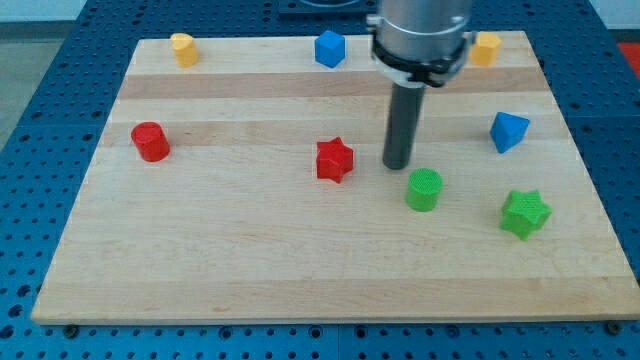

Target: Move the red star vertically below to the red circle

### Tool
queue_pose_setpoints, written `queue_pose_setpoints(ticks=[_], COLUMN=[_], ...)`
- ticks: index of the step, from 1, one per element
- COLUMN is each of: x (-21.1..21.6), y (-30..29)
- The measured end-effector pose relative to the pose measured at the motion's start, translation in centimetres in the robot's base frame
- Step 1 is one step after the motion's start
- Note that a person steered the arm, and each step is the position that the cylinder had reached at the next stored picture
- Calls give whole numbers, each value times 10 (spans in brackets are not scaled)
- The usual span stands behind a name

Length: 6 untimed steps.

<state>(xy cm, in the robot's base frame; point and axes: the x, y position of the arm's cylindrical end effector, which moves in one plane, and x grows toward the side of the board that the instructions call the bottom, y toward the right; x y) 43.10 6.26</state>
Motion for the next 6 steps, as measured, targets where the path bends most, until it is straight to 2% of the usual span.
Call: queue_pose_setpoints(ticks=[1,2,6], x=[-11,-2,86], y=[-27,-54,-170])
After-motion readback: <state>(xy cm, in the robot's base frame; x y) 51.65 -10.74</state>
